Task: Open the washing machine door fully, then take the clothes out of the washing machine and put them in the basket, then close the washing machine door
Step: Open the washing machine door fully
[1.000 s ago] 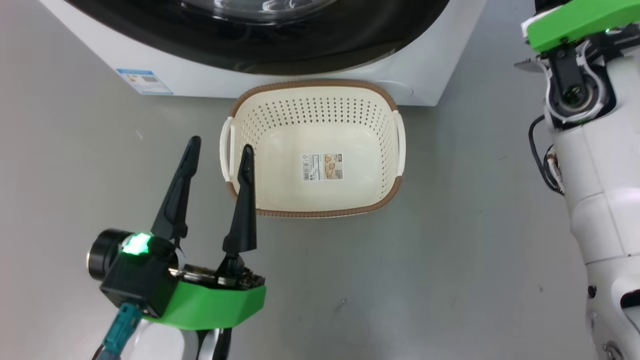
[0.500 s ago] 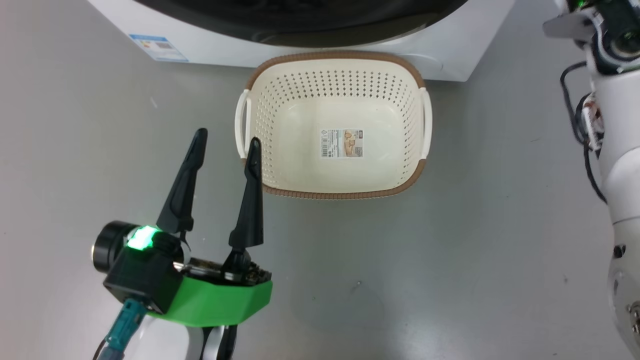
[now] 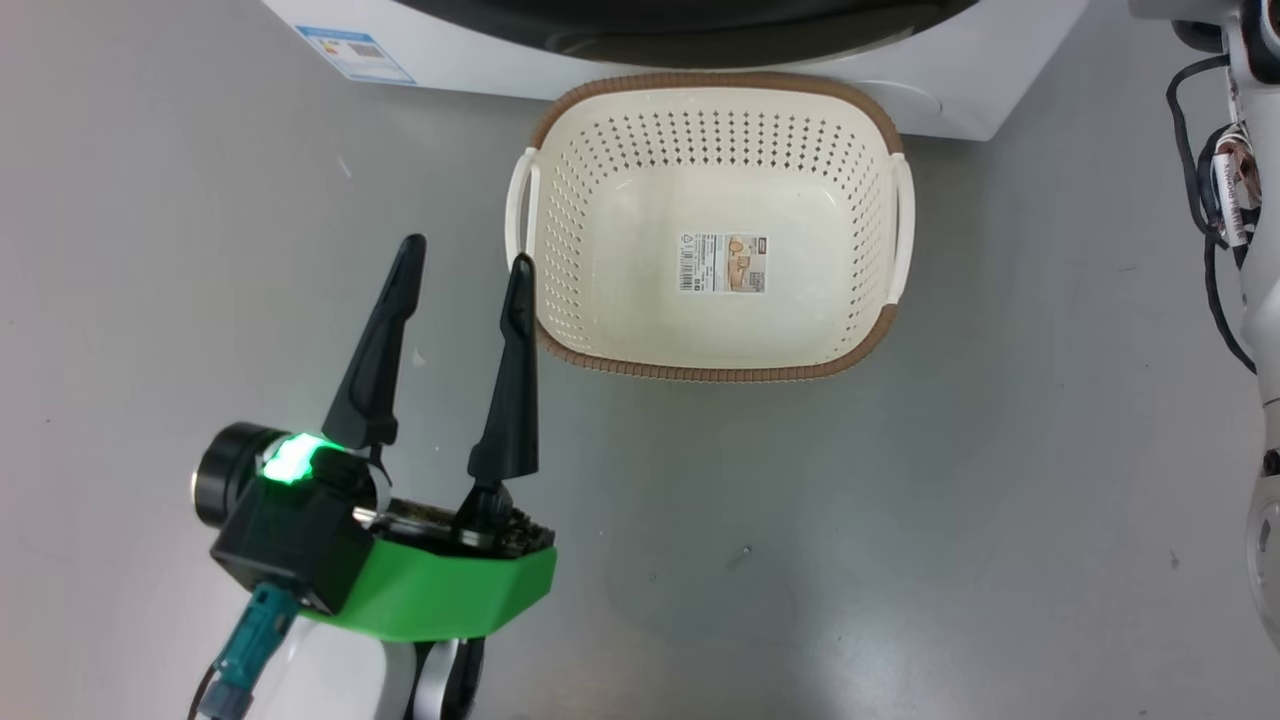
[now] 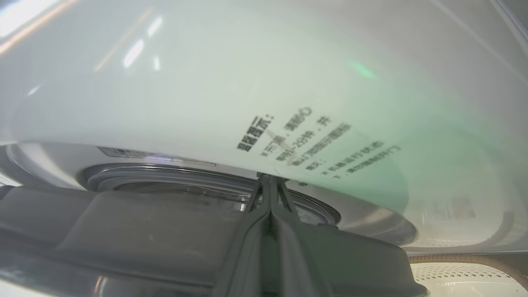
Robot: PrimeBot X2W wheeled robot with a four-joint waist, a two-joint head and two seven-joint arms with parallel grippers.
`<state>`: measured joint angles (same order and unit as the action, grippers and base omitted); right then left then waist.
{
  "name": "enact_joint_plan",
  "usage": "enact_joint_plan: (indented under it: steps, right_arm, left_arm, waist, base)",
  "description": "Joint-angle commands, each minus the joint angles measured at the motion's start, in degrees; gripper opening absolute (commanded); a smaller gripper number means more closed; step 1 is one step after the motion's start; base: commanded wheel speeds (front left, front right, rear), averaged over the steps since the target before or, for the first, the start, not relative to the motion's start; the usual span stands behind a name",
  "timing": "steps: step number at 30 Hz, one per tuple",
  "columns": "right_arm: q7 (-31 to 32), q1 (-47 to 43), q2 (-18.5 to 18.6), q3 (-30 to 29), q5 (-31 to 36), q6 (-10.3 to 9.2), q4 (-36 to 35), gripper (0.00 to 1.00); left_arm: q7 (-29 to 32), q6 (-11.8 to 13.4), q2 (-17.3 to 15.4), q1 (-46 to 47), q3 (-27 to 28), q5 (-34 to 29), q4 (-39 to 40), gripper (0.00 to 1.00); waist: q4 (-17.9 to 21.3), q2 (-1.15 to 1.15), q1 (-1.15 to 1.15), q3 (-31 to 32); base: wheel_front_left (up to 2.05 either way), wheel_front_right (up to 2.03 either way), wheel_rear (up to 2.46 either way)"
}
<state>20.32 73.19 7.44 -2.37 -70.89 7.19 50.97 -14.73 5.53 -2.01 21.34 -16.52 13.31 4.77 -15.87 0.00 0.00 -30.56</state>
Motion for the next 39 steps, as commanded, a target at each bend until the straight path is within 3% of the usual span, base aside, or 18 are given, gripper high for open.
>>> enact_joint_plan:
  steps: [1, 39]
  right_arm:
    - [1.0, 1.4, -2.0, 1.1, -0.9, 0.3, -1.5, 0.0]
    - [11.3, -10.5, -3.8, 7.0, -7.4, 0.3, -9.2, 0.0]
  left_arm:
    - [-0.3, 0.3, -0.9, 0.3, 1.5, 0.4, 1.2, 1.0]
    - [-0.3, 0.1, -0.9, -0.9, 3.8, -0.2, -0.5, 1.0]
  waist:
    - [-0.1, 0.0, 0.0, 0.2]
    - [2.1, 0.0, 0.0, 5.4]
  base:
    - [0.0, 0.0, 0.0]
    - [0.0, 0.0, 0.0]
